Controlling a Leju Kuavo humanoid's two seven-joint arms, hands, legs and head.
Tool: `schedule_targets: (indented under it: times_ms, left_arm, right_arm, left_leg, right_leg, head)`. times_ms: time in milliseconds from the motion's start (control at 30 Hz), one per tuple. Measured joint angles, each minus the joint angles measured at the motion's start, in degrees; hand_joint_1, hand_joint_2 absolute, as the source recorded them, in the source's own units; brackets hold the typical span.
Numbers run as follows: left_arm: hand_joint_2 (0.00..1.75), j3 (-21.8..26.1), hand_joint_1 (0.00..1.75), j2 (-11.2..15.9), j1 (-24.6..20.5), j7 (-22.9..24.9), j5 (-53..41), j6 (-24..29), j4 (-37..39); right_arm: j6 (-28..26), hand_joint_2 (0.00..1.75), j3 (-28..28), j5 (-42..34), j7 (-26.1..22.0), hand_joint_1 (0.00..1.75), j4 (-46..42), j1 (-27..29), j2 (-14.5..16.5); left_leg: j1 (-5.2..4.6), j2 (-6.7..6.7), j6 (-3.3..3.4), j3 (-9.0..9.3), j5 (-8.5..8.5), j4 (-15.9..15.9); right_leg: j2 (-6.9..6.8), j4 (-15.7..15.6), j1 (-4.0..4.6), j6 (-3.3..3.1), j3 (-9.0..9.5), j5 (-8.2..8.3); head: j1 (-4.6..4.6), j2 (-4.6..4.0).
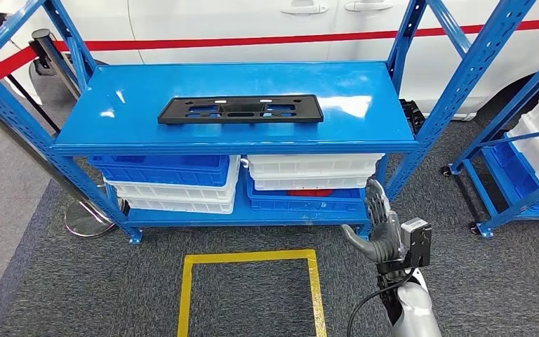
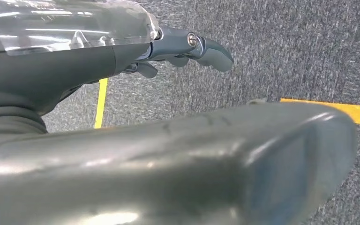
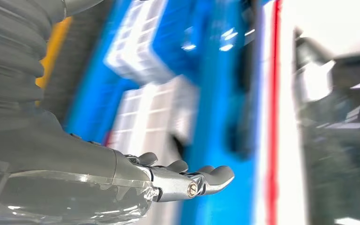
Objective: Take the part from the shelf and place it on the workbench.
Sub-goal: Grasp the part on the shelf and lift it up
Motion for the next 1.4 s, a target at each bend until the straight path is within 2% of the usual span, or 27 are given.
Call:
schedule_targets:
  times_ms: [33,67,167,233,300,333,367,400,433,500,533,667,733,800,833,867,900,967,1000,1033,1067,1167,1233,1300,1333,1367,1400]
  left_arm:
    - [0.00,0.50,0.00,-0.04,-0.13,-0.04,-0.49,0.05,0.08]
    - [0.00,0.99,0.00,-0.08,-0.27,-0.08,-1.00,0.09,0.17]
    - [0.00,2.40,0.00,-0.45,-0.71,-0.26,-2.50,0.17,0.43]
    - [0.00,3.31,0.00,-0.73,-1.00,-0.41,-3.49,0.22,0.61]
    - [0.00,4.28,0.00,-0.90,-1.27,-0.50,-4.58,0.33,0.85]
    - [0.00,4.78,0.00,-1.01,-1.38,-0.51,-5.13,0.41,0.98]
    - [0.00,5.27,0.00,-1.13,-1.47,-0.53,-5.71,0.51,1.11]
    - [0.00,5.73,0.00,-1.27,-1.54,-0.55,-6.26,0.58,1.24]
    - [0.00,6.20,0.00,-1.43,-1.62,-0.56,-6.84,0.67,1.37]
    - [0.00,7.11,0.00,-1.66,-1.83,-0.59,-7.99,0.81,1.63]
    - [0.00,7.61,0.00,-1.72,-1.99,-0.60,-8.58,0.90,1.74]
    - [0.00,9.60,0.00,-1.84,-2.57,-0.61,-10.83,1.02,2.20]
    - [0.00,10.52,0.00,-1.91,-2.82,-0.62,-11.87,0.98,2.39]
    - [0.00,11.37,0.00,-2.04,-2.96,-0.66,-12.89,0.89,2.62]
    - [0.00,11.74,0.00,-2.10,-2.98,-0.66,-13.29,0.86,2.73]
    - [0.00,12.07,0.00,-2.14,-2.98,-0.64,-13.59,0.88,2.82]
    - [0.00,12.32,0.00,-2.15,-3.00,-0.60,-13.79,0.92,2.87]
    - [0.00,12.65,0.00,-2.16,-3.09,-0.55,-14.05,1.02,2.90]
    - [0.00,12.78,0.00,-2.16,-3.19,-0.53,-14.13,1.04,2.92]
    - [0.00,12.92,0.00,-2.18,-3.28,-0.47,-14.18,1.05,2.95]
    - [0.00,13.05,0.00,-2.20,-3.35,-0.27,-14.20,1.08,2.98]
    - [0.00,13.38,0.00,-2.29,-3.36,0.76,-14.25,1.22,3.13]
    - [0.00,13.54,0.00,-2.34,-3.37,1.26,-14.25,1.38,3.19]
    - [0.00,13.61,0.00,-2.40,-3.34,1.42,-14.25,1.55,3.21]
    - [0.00,13.67,0.00,-2.43,-3.28,1.44,-14.25,1.62,3.21]
    - [0.00,13.74,0.00,-2.49,-3.20,1.44,-14.25,1.68,3.23]
    - [0.00,13.81,0.00,-2.54,-3.13,1.44,-14.25,1.75,3.25]
  right_arm:
    - [0.12,0.44,1.02,-0.22,-0.43,0.00,-1.90,-0.08,0.03]
    - [0.18,0.44,2.01,-0.43,-0.83,0.00,-3.82,-0.16,0.07]
    - [0.42,1.75,4.74,-1.13,-2.14,0.00,-9.52,-0.47,0.24]
    - [0.59,1.75,6.61,-1.63,-2.98,0.00,-12.94,-0.66,0.27]
    - [0.62,1.75,8.65,-2.22,-3.81,0.00,-16.16,-0.69,0.28]
    - [0.57,1.75,9.70,-2.57,-4.24,0.00,-17.74,-0.64,0.28]
    - [0.45,1.75,10.78,-2.95,-4.71,0.00,-19.43,-0.62,0.28]
    - [0.31,1.75,11.79,-3.30,-5.14,0.00,-21.05,-0.66,0.29]
    - [0.16,1.75,12.84,-3.71,-5.61,0.00,-22.80,-0.75,0.30]
    - [-0.04,1.75,14.95,-4.53,-6.53,0.00,-26.18,-1.05,0.40]
    - [-0.10,1.75,16.13,-4.99,-7.00,0.00,-27.92,-1.17,0.49]
    - [-0.29,1.75,20.91,-6.93,-8.85,0.00,-34.65,-1.55,1.08]
    - [-0.58,0.87,23.01,-7.86,-9.73,0.00,-37.54,-1.86,1.56]
    - [-1.04,0.00,24.90,-8.66,-10.56,0.00,-39.72,-2.09,1.92]
    - [-1.23,0.00,25.74,-8.95,-10.91,0.00,-40.46,-2.15,2.01]
    - [-1.38,0.00,26.48,-9.14,-11.16,0.00,-41.01,-2.19,2.04]
    - [-1.52,0.00,27.08,-9.24,-11.31,0.00,-41.42,-2.25,2.05]
    - [-1.80,0.00,28.00,-9.29,-11.41,0.00,-42.05,-2.42,2.12]
    - [-1.87,0.00,28.33,-9.30,-11.42,0.00,-42.30,-2.55,2.17]
    - [-1.89,0.00,28.63,-9.35,-11.43,0.00,-42.50,-2.67,2.24]
    - [-1.90,0.00,28.87,-9.45,-11.43,0.00,-42.61,-2.79,2.29]
    - [-2.06,0.00,29.48,-10.01,-11.43,0.00,-42.71,-3.22,2.36]
    - [-2.32,0.00,29.75,-10.49,-11.42,0.00,-42.74,-3.61,2.36]
    - [-2.68,0.00,29.87,-10.91,-11.30,0.00,-42.67,-3.80,2.36]
    - [-2.90,0.00,29.91,-11.12,-11.13,0.00,-42.57,-3.81,2.36]
    - [-3.08,0.00,29.94,-11.37,-10.91,0.00,-42.43,-3.83,2.36]
    - [-3.22,0.00,29.95,-11.61,-10.67,0.00,-42.30,-3.87,2.36]
  left_leg:
    - [-0.06,0.00,0.17,-0.06,0.00,0.07]
    - [-0.13,0.00,0.36,-0.12,0.03,0.10]
    - [0.19,0.16,1.34,0.42,0.89,-1.25]
    - [0.55,0.36,1.92,0.85,1.52,-2.31]
    - [0.51,0.41,2.09,0.84,1.59,-2.45]
    - [0.49,0.39,2.07,0.85,1.52,-2.39]
    - [0.49,0.34,2.01,0.92,1.42,-2.32]
    - [0.50,0.27,1.91,1.05,1.25,-2.21]
    - [0.51,0.19,1.73,1.23,0.99,-2.03]
    - [0.37,0.11,1.14,1.26,0.37,-1.46]
    - [0.29,0.10,0.78,1.11,0.14,-1.20]
    - [0.43,0.17,-0.63,0.66,-0.64,-0.50]
    - [0.63,0.20,-1.34,-1.18,-3.07,3.56]
    - [0.85,0.21,-1.90,-5.09,-6.48,11.44]
    - [0.96,0.21,-2.07,-6.83,-7.34,14.63]
    - [1.03,0.21,-2.15,-7.72,-7.02,15.87]
    - [1.07,0.22,-2.15,-7.43,-5.51,14.68]
    - [1.10,0.23,-1.91,-4.28,-0.89,6.99]
    - [0.99,0.22,-1.69,-2.62,0.65,3.16]
    - [0.88,0.19,-1.39,-1.55,1.47,0.59]
    - [0.75,0.14,-1.08,-1.22,1.51,-0.42]
    - [0.74,0.08,0.09,-1.19,1.79,-0.89]
    - [0.91,0.17,0.99,-0.95,2.08,-1.47]
    - [0.70,0.21,1.53,-0.96,2.00,-1.54]
    - [0.56,0.20,1.65,-0.95,1.93,-1.51]
    - [0.41,0.19,1.74,-0.89,1.84,-1.47]
    - [0.29,0.16,1.78,-0.77,1.74,-1.41]
  right_leg:
    - [0.00,-0.04,-0.07,0.16,-0.01,0.03]
    - [0.00,-0.14,-0.14,0.35,0.00,0.10]
    - [-0.08,0.24,-0.09,0.98,-0.17,-0.31]
    - [-0.20,4.73,0.04,1.09,-2.38,-2.89]
    - [-0.23,12.31,0.07,1.20,-6.42,-5.97]
    - [-0.23,14.84,0.02,1.30,-7.95,-6.32]
    - [-0.25,15.23,-0.04,1.35,-8.48,-5.48]
    - [-0.26,13.29,-0.12,1.35,-7.88,-3.59]
    - [-0.32,9.59,-0.20,1.29,-6.42,-1.02]
    - [-0.42,2.66,-0.16,0.99,-3.48,2.05]
    - [-0.43,0.80,-0.07,0.76,-2.82,2.54]
    - [-0.28,-0.15,0.06,-0.55,-2.77,2.35]
    - [-0.43,-0.42,-0.18,-1.13,-2.55,2.35]
    - [-0.53,-0.41,-0.16,-1.36,-2.51,2.23]
    - [-0.53,-0.39,-0.15,-1.39,-2.48,2.18]
    - [-0.50,-0.37,-0.15,-1.41,-2.42,2.14]
    - [-0.44,-0.36,-0.18,-1.37,-2.29,2.07]
    - [-0.31,-0.36,-0.25,-1.10,-1.88,1.85]
    - [-0.26,-0.29,-0.18,-0.85,-1.78,1.75]
    - [-0.23,-0.28,-0.10,-0.56,-1.79,1.73]
    - [-0.22,-0.31,-0.01,-0.25,-1.87,1.77]
    - [-0.20,-0.33,0.03,0.73,-1.96,1.72]
    - [-0.24,2.84,0.00,1.12,-3.30,-0.37]
    - [-0.28,10.39,-0.04,1.24,-6.99,-3.93]
    - [-0.28,13.86,-0.04,1.26,-8.80,-5.04]
    - [-0.29,15.72,-0.03,1.21,-9.88,-5.13]
    - [-0.29,15.24,0.01,1.07,-9.81,-4.06]
  head:
    - [0.00,0.00]
    - [0.00,0.00]
    - [0.03,0.00]
    - [0.10,0.00]
    - [0.15,-0.01]
    - [0.16,-0.01]
    - [0.15,-0.01]
    - [0.16,-0.01]
    - [0.16,-0.01]
    - [0.15,0.00]
    - [0.11,0.00]
    - [0.08,-0.02]
    - [-0.01,-0.01]
    - [-0.07,-0.01]
    - [-0.06,-0.01]
    - [-0.07,-0.01]
    - [-0.07,-0.01]
    - [-0.05,-0.01]
    - [-0.05,0.00]
    - [-0.02,-0.01]
    - [-0.01,0.00]
    - [0.04,0.00]
    - [0.08,-0.01]
    - [0.11,-0.02]
    - [0.11,-0.01]
    - [0.11,-0.01]
    - [0.11,-0.01]
